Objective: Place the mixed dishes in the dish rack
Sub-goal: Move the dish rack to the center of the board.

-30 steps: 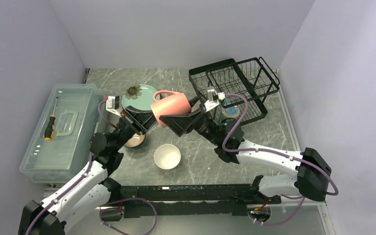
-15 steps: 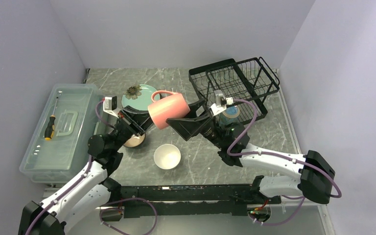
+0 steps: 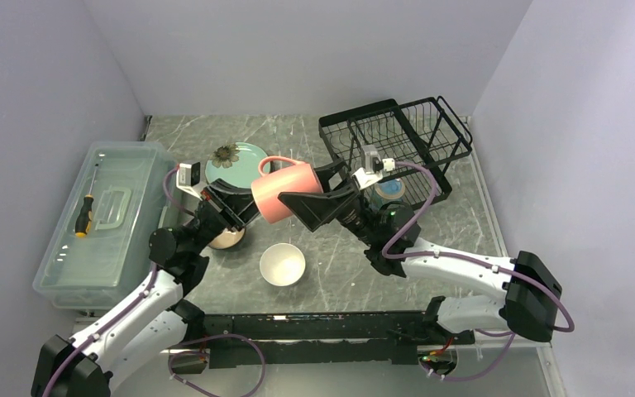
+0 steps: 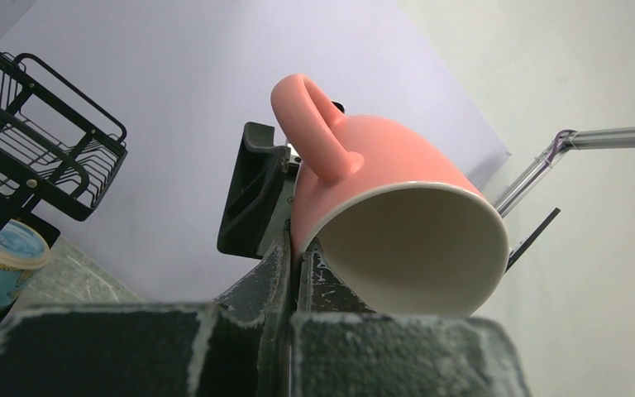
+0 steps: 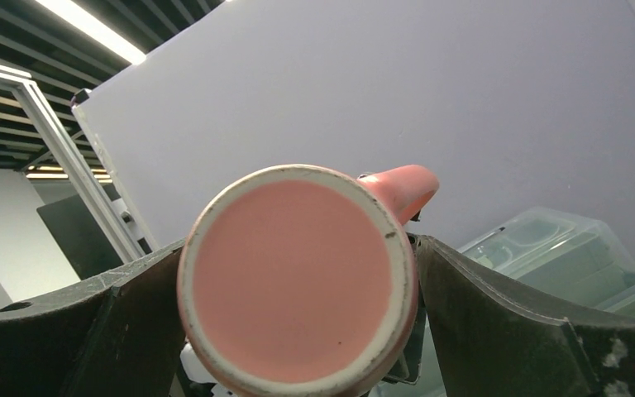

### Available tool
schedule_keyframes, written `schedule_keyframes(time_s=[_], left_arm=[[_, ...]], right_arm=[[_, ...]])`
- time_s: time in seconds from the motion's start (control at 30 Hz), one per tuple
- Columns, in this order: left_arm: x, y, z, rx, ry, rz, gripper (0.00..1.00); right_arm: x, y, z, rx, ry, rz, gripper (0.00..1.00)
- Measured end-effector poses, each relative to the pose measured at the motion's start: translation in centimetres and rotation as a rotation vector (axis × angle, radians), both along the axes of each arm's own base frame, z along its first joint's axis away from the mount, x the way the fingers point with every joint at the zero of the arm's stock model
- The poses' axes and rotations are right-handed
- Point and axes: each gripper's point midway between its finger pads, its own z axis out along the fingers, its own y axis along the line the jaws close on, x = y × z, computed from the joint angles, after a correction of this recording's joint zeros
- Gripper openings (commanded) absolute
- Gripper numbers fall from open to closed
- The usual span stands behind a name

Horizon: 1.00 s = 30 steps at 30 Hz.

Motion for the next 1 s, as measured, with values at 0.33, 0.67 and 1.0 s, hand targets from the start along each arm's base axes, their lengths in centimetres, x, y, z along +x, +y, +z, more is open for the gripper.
schedule_keyframes(time_s=[0.33,0.67,1.0], left_arm=[[-0.2,-0.06,-0.08,0.009,-0.006,-0.005,0.0],[-0.02,-0.39,-0.53,0.024,-0.001,-0.016,0.0],[-0.01,-0.43,-0.58,0.026,0.0,-0.016,0.0]], right_arm=[[-0.17,0.55,-0.47,-0.014,-0.003,0.023,1.0],[-0.1,0.76,-0.26,-0.021,0.0,0.025,0.9],[-0.04,0.84,-0.37,-0.027,0.003,0.025,0.6]])
